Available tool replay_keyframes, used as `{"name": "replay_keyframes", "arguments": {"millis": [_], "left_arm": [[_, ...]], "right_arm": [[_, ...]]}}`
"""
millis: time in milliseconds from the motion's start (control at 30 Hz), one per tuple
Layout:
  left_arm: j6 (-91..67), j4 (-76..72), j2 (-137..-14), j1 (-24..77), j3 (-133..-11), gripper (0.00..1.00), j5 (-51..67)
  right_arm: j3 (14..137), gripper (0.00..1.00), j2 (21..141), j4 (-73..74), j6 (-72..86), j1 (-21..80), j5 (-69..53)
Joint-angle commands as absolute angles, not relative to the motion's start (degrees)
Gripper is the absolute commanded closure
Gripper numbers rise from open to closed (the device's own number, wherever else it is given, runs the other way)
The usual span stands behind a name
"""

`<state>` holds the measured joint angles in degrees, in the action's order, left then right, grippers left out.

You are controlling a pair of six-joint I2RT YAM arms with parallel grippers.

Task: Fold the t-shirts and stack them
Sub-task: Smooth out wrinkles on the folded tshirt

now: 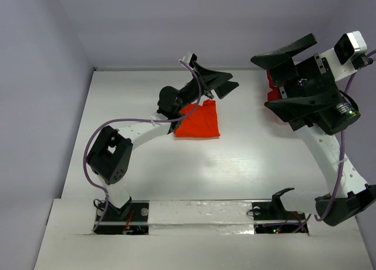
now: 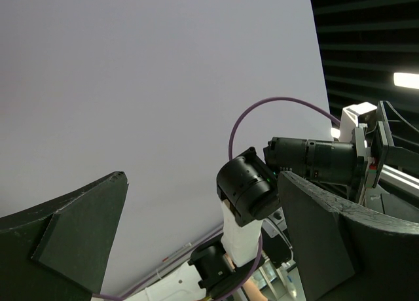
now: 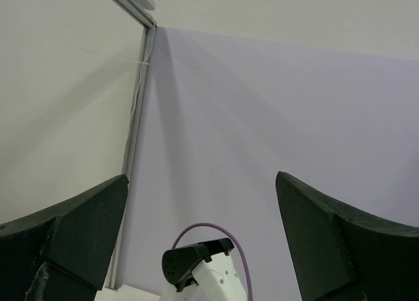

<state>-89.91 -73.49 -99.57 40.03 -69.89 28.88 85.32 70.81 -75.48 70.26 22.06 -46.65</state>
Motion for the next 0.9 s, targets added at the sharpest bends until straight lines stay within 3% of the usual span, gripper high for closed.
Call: {"name": "replay_keyframes", "arguments": {"millis": [0,867], "left_arm": [[-89.74,-98.61,-98.70,40.17,-72.42,0.01,29.62],[-89.74,-98.53,-98.79,40.17,-72.86,0.01,29.53]], "right_arm": [[85.43,0.00,69.61,-76.55,69.52,21.62,-45.44],[85.34,0.00,69.35,-76.64,69.35,21.62,-45.26]]}}
